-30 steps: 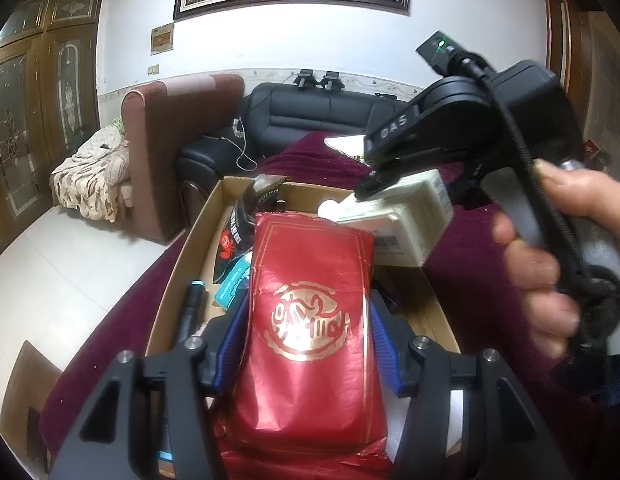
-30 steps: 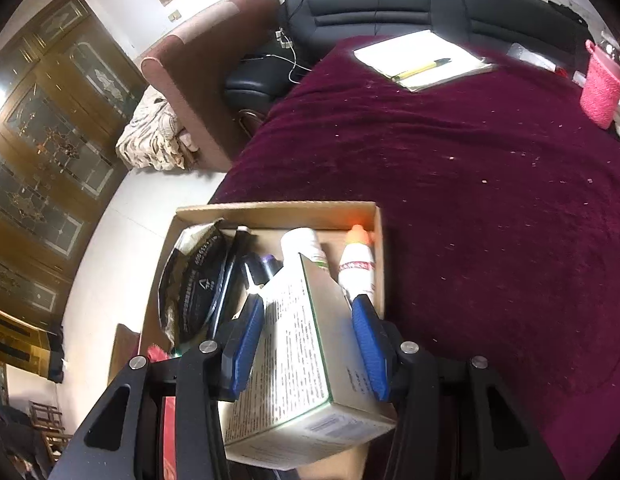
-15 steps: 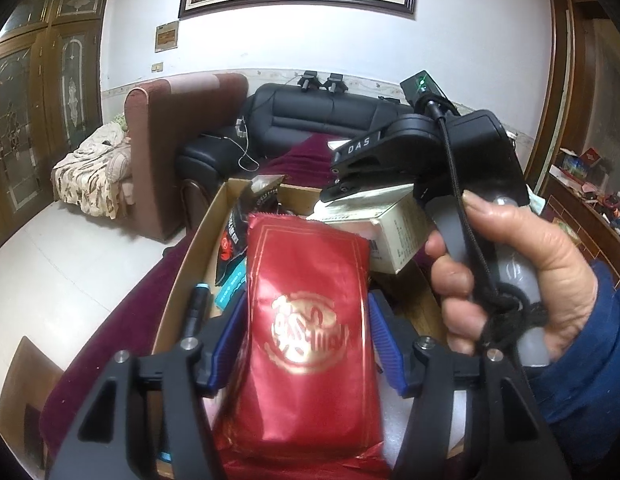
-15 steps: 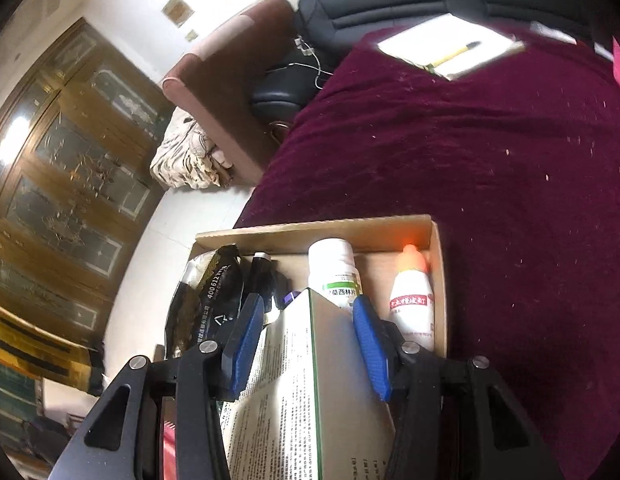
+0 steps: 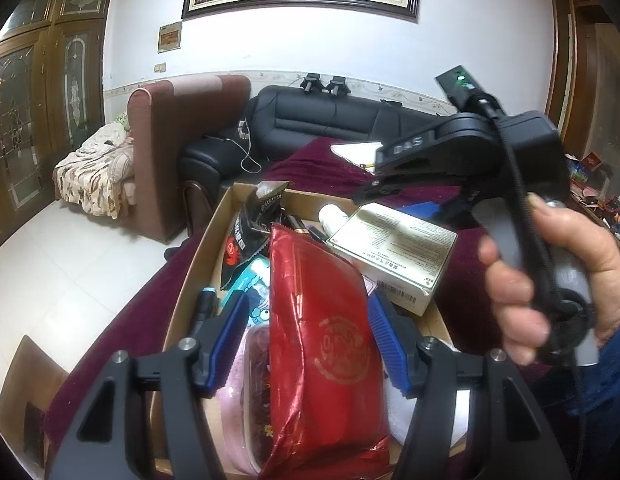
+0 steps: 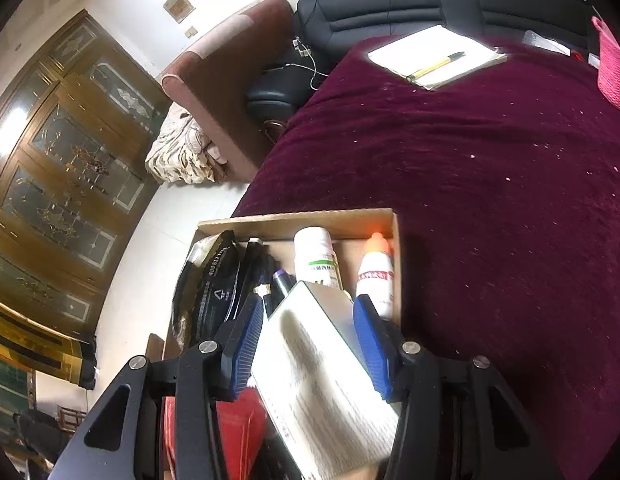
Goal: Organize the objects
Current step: 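Carry the red packet and medicine box into the tray and open both tools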
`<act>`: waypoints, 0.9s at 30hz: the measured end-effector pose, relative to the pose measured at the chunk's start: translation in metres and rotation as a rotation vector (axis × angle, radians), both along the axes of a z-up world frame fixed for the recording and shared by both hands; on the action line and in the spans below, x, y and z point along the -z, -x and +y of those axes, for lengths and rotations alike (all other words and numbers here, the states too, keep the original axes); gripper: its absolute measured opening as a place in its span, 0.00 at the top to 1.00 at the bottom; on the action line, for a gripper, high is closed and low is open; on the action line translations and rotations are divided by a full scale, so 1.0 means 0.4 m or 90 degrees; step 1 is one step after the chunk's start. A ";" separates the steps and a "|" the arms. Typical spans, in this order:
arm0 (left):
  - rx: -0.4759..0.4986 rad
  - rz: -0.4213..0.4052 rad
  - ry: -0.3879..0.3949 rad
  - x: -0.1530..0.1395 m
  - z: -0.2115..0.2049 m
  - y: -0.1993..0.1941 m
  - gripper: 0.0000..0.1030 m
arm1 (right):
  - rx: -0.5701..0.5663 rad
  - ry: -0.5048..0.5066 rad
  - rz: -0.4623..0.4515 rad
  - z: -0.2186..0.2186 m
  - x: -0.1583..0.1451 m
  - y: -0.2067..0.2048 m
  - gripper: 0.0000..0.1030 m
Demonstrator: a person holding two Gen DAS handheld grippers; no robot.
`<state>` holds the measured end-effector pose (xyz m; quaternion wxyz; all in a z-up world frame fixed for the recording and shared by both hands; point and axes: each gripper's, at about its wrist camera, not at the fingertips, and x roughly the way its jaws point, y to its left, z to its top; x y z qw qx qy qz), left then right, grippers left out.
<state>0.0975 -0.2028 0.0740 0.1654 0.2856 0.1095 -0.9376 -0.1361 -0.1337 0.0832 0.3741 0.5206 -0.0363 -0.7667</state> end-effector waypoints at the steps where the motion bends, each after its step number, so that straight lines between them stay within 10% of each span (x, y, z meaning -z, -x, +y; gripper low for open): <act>1: 0.000 -0.001 0.000 -0.001 -0.001 0.000 0.40 | 0.000 0.004 -0.004 0.013 -0.005 -0.004 0.49; 17: -0.007 0.002 0.013 -0.008 -0.011 -0.001 0.40 | -0.005 0.025 -0.005 0.125 0.022 -0.134 0.47; 27: -0.012 0.012 0.009 -0.007 -0.021 -0.010 0.18 | 0.002 0.036 -0.003 0.131 0.024 -0.133 0.47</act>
